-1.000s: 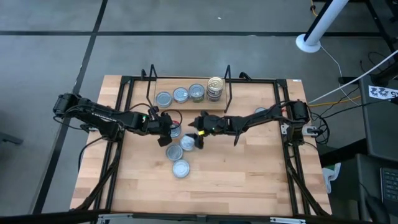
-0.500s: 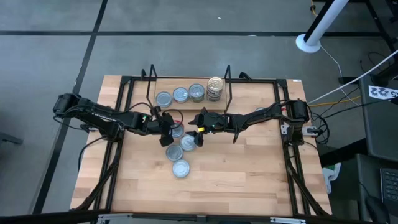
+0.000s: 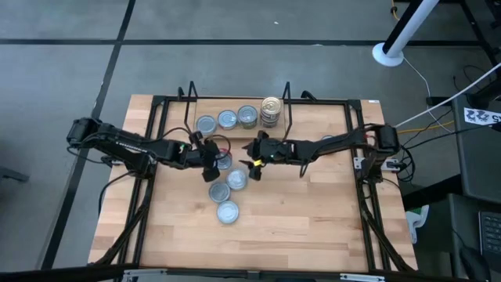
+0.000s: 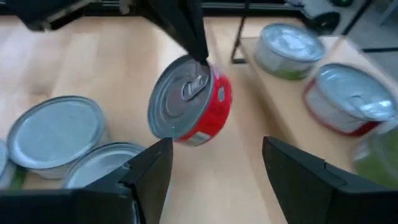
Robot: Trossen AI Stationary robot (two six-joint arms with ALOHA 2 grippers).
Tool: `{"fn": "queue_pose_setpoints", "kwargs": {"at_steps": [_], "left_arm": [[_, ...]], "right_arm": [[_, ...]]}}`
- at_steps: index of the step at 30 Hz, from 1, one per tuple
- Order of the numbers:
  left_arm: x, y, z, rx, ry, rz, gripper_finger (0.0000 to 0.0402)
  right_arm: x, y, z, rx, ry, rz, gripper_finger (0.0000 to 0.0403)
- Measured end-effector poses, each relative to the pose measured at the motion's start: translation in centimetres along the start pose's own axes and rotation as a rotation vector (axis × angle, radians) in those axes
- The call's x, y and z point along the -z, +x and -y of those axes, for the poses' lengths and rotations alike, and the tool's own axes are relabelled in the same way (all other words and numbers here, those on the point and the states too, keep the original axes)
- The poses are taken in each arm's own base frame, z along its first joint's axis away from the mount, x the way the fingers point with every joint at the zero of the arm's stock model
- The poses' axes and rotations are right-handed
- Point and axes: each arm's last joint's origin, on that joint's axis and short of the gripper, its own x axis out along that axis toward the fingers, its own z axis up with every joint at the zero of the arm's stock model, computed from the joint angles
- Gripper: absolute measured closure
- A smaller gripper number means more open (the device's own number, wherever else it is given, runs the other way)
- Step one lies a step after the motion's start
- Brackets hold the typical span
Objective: Stack canned seafood by type on shelf
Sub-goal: Stack the red tuna can on top of the red tuna can on the shelf
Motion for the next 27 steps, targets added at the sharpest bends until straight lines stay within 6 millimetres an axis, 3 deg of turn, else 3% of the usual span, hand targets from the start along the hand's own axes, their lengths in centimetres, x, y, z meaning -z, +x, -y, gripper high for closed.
{"fn": "queue_pose_setpoints", "kwargs": {"at_steps": [7,14,27], "left_arm": [[-0.7,0.6,-0.9,-0.022,-0.038,0.028,0.0401],[-1.4,1.2,-2.0,-0.048,-0.079,0.054,0.0401],[-2.3,2.2,-4.1,-0.106,-0.084,0.087,0.0401]], "right_arm": [[-1.5,-2.6,0.5,0.015,-0.04,-0.02,0.0153],[-1.6,-4.5,0.9,0.013,-0.056,-0.103,0.0153],[-0.4,-5.1,1.0,0.012,-0.083,-0.248,0.0153]]}}
